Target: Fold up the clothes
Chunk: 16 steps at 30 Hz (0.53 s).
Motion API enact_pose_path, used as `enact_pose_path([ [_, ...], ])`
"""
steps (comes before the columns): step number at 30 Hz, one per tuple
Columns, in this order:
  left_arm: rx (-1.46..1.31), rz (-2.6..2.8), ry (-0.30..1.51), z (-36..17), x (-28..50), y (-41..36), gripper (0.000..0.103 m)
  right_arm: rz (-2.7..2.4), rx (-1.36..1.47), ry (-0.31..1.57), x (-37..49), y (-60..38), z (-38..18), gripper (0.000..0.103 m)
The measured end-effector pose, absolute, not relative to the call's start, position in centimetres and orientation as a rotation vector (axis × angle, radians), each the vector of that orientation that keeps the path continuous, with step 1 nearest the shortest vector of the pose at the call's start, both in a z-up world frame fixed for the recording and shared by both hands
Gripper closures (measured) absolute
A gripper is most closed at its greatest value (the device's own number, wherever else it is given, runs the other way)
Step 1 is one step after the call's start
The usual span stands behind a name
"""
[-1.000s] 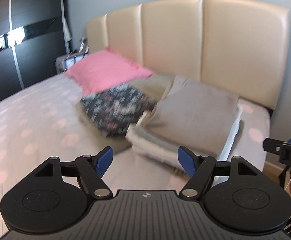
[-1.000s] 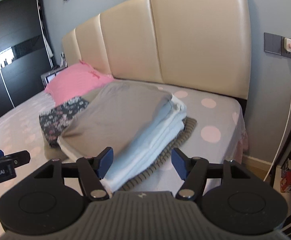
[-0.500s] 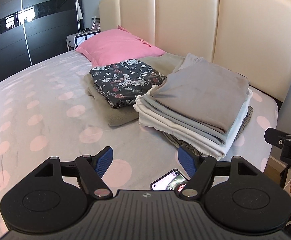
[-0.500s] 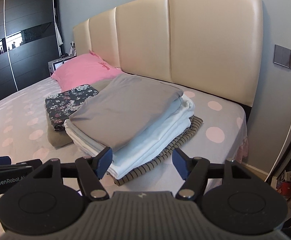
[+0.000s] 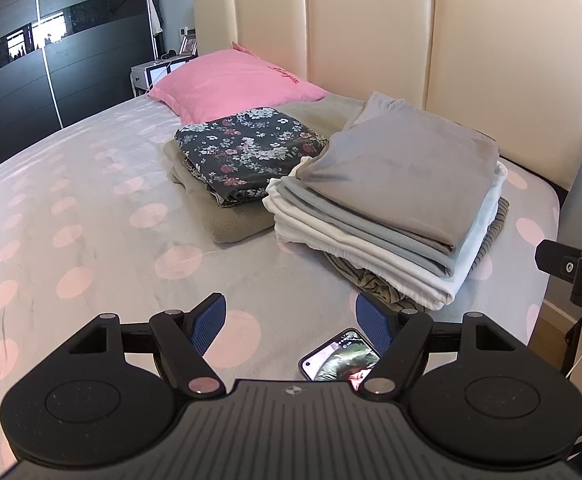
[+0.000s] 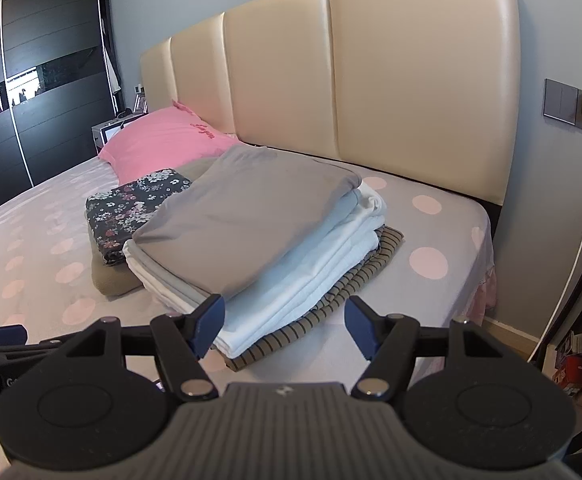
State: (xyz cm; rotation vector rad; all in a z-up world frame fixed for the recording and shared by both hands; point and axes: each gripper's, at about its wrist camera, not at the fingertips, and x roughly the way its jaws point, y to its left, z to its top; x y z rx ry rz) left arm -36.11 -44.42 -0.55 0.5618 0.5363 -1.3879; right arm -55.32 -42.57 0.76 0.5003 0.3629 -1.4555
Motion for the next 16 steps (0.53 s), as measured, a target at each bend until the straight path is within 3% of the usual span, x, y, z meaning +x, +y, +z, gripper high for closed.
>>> enact_pose_path([
  [16,0.575,-1.372,0.522,-0.58,-36.11,-44.79,0.032,-1.456,0.506,0.358,-55.40,-42.52,0.77,0.034],
])
